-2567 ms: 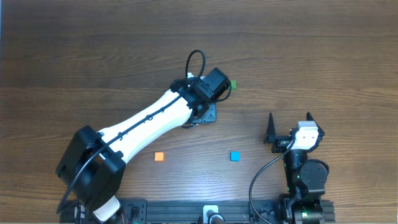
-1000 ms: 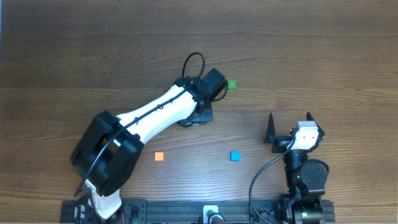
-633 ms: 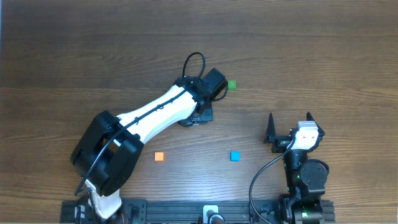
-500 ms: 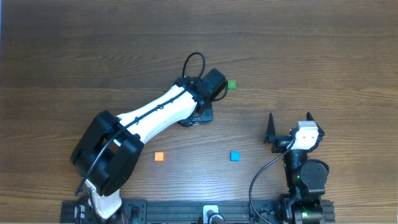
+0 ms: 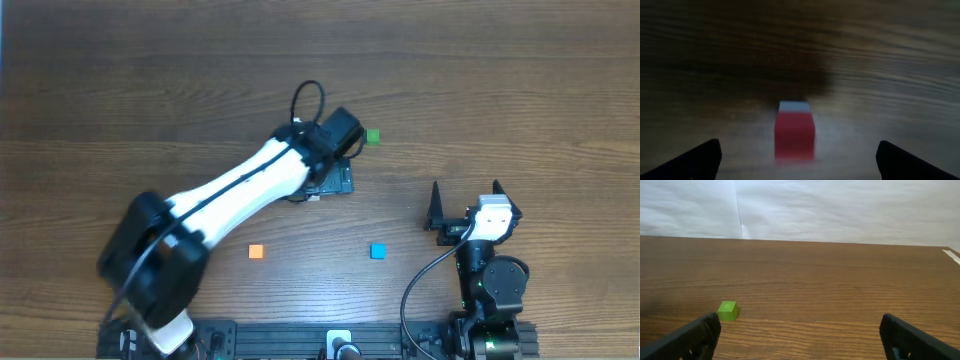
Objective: Stack Cubes
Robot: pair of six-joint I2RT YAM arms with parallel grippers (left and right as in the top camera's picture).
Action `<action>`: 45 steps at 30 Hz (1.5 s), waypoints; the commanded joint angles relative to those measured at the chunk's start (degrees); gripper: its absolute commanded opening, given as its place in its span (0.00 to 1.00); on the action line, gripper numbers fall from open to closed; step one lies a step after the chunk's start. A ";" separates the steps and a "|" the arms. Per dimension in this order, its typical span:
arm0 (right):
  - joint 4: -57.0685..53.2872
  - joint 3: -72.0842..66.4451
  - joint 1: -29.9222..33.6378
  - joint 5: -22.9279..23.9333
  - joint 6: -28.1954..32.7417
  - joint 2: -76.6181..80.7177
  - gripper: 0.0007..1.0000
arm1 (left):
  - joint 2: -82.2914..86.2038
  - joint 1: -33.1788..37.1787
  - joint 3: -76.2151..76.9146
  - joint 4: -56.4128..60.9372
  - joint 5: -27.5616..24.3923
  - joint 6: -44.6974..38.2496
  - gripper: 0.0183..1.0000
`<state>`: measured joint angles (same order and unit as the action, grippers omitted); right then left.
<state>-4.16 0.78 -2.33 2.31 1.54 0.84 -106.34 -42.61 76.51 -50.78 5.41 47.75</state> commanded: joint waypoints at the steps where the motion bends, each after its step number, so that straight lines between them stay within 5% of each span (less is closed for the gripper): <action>1: 0.15 -0.48 0.33 0.50 -0.20 -0.46 0.99 | 14.82 -0.11 -2.38 -0.42 0.63 -2.12 1.00; 8: 0.15 -0.48 0.33 0.50 -0.20 -0.46 0.99 | 32.79 -3.30 -19.61 0.00 1.79 0.96 1.00; 19: 0.15 -0.48 0.33 0.50 -0.20 -0.46 0.99 | 36.17 -3.23 -36.41 6.29 6.73 0.90 1.00; 45: 0.15 -0.48 0.33 0.50 -0.20 -0.46 0.99 | 27.52 -1.31 -42.77 14.38 0.74 0.83 0.87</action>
<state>-4.16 0.78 -2.33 2.48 1.52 0.84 -78.50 -45.25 34.37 -36.36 8.03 47.90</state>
